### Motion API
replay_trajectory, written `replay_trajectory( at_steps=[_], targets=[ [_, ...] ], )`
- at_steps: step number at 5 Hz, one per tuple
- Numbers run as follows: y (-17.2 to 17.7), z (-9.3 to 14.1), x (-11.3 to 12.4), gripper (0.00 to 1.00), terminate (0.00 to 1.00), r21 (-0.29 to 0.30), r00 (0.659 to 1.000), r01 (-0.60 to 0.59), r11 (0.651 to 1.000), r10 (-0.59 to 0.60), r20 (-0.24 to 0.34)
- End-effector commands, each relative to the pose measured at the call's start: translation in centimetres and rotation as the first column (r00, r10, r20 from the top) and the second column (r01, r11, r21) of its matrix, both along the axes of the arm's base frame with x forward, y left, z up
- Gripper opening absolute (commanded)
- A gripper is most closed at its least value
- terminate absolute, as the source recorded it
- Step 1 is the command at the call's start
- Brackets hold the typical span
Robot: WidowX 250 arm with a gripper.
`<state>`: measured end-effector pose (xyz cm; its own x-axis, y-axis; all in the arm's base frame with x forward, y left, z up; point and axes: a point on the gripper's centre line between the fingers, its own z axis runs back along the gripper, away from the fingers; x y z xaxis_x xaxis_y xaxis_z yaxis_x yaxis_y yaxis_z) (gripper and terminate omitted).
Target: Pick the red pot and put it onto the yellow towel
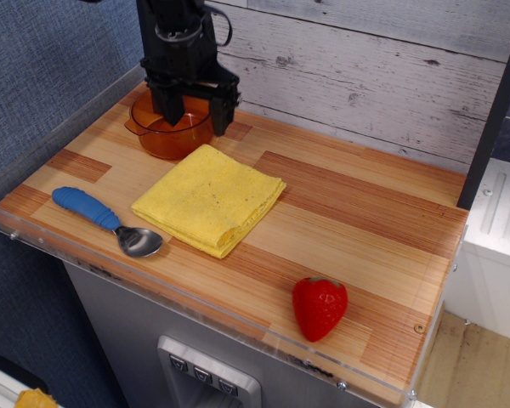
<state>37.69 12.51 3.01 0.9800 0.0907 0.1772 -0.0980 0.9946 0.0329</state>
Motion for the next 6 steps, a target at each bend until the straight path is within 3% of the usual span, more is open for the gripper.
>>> replay_trajectory(
  at_steps=[1, 4, 6],
  targets=[
    [0.8, 1.8, 0.8, 0.0, 0.0, 0.038, 0.999, 0.01, 0.999, -0.011, 0.044],
    [0.8, 2.9, 0.8, 0.0, 0.0, 0.055, 0.998, 0.024, 0.998, -0.027, 0.05],
    [0.4, 6.4, -0.6, 0.0, 0.0, 0.159, 0.999, -0.037, 0.987, 0.035, 0.016]
  ],
)
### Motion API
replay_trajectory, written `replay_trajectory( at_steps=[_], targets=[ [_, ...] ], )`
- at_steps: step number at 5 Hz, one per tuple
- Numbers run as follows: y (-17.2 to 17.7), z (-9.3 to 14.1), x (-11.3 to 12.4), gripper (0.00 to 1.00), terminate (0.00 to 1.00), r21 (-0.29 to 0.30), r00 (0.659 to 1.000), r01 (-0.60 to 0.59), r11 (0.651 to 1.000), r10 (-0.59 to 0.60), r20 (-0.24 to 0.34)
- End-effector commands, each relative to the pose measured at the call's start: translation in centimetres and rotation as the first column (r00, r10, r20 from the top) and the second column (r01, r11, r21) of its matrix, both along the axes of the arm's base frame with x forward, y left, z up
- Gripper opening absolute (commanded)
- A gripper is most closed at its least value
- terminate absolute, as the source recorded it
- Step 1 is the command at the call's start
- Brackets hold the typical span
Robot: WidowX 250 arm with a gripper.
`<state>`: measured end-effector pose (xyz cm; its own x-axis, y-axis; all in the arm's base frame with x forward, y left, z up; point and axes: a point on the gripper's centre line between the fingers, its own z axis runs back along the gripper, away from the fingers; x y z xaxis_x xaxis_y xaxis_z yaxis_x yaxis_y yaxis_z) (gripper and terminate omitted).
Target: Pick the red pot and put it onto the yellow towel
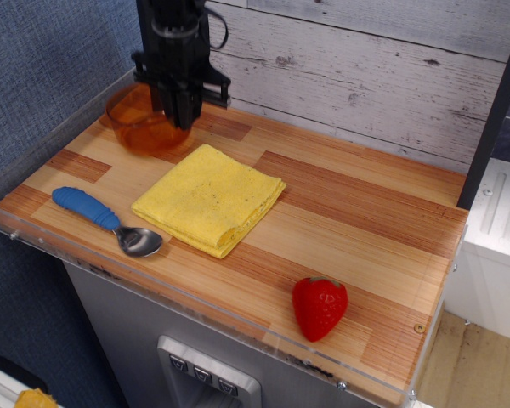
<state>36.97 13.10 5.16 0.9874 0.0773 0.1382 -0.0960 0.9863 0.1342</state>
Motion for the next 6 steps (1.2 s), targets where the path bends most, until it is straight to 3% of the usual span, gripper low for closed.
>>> replay_trajectory(
  at_steps=[1, 4, 6],
  targets=[
    [-1.7, 6.0, -1.0, 0.0, 0.0, 0.087, 0.997, -0.065, 0.994, 0.06, 0.056],
    [-9.2, 4.6, -4.6, 0.0, 0.0, 0.031, 0.995, -0.029, 0.999, 0.026, 0.091],
    [-11.1, 2.3, -4.9, 0.0, 0.0, -0.029, 0.997, 0.004, 1.0, -0.002, 0.072]
  ],
)
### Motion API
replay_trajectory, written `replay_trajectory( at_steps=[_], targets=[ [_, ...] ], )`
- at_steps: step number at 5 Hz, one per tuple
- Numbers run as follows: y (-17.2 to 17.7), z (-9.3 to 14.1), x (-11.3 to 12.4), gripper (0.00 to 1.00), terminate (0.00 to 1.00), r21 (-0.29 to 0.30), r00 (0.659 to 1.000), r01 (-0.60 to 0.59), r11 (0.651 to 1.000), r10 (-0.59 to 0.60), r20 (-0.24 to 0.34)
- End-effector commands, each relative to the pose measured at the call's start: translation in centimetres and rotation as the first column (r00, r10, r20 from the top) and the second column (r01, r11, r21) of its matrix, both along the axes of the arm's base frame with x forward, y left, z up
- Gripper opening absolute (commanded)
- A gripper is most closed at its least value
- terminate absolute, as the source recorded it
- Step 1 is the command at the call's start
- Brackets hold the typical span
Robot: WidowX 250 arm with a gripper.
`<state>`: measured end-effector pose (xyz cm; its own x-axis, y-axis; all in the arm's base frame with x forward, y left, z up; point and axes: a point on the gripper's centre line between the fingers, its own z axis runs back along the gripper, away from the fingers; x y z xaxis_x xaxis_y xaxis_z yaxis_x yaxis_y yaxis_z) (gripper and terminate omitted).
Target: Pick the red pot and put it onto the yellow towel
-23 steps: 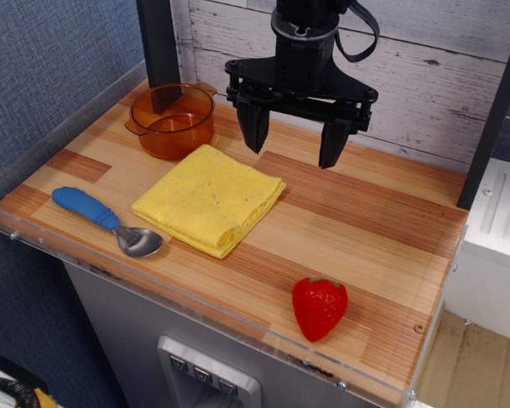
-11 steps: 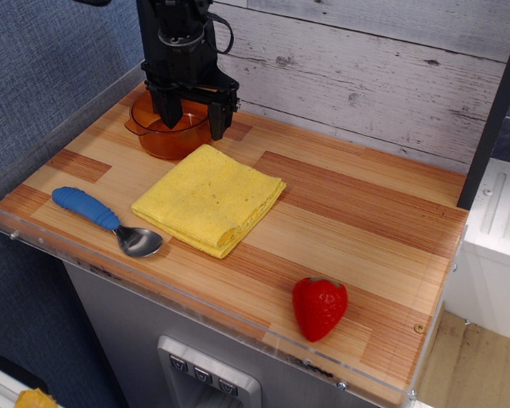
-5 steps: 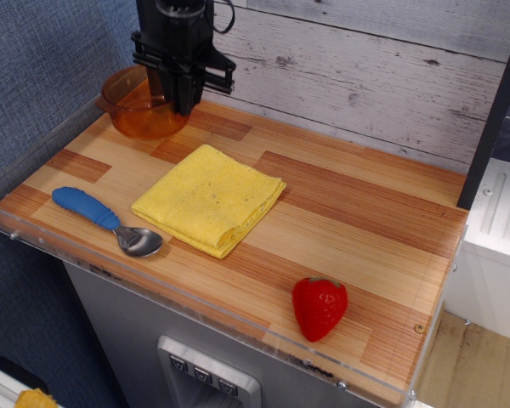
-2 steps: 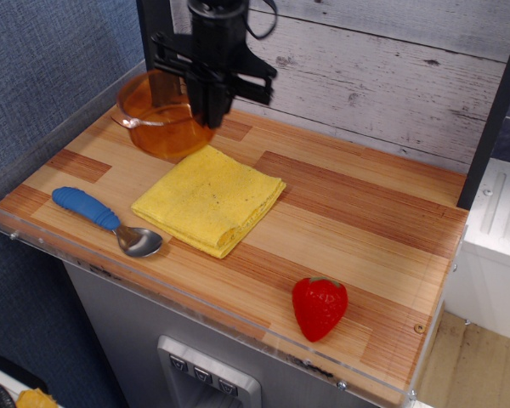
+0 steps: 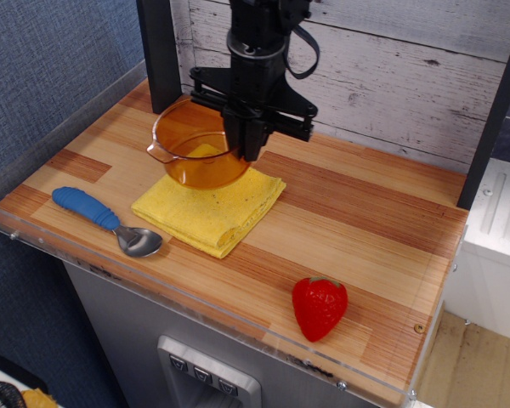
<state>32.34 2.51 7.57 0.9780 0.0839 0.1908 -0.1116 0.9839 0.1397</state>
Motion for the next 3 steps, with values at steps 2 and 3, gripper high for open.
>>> replay_trajectory(
  at_steps=[2, 3],
  targets=[
    [-0.14, -1.25, -0.99, 0.0, 0.0, -0.032, 1.0, -0.003, 0.999, 0.003, 0.002],
    [0.28, -1.84, -0.93, 0.0, 0.0, -0.027, 1.0, -0.021, 0.999, 0.021, -0.001]
  ],
)
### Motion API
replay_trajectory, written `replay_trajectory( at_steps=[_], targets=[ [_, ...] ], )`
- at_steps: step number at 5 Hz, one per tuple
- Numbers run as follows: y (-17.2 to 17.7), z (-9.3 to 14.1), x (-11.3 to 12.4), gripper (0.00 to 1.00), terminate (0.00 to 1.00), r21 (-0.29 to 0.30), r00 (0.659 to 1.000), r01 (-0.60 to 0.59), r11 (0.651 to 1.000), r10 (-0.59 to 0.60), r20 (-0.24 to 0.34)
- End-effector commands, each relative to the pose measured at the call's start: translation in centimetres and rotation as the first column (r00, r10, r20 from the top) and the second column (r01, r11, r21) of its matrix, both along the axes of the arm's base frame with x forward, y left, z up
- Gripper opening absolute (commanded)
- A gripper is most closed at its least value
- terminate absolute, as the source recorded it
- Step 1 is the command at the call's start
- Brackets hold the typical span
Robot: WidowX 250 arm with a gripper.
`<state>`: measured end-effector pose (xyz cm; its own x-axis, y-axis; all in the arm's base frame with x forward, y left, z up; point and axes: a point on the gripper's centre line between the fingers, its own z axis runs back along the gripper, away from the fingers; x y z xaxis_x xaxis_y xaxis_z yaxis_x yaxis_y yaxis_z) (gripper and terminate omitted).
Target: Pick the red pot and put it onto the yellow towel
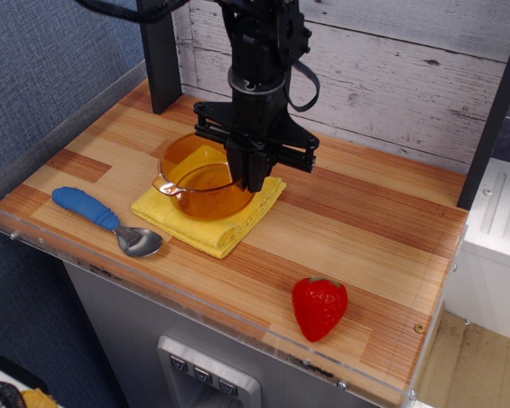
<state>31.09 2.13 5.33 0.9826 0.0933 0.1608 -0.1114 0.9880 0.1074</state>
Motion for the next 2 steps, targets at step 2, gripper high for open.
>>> replay_trajectory(
  at_steps=[2],
  targets=[
    [1.01, -0.45, 0.4, 0.0, 0.0, 0.041, 0.998, -0.055, 0.998, 0.053, 0.036]
  ],
)
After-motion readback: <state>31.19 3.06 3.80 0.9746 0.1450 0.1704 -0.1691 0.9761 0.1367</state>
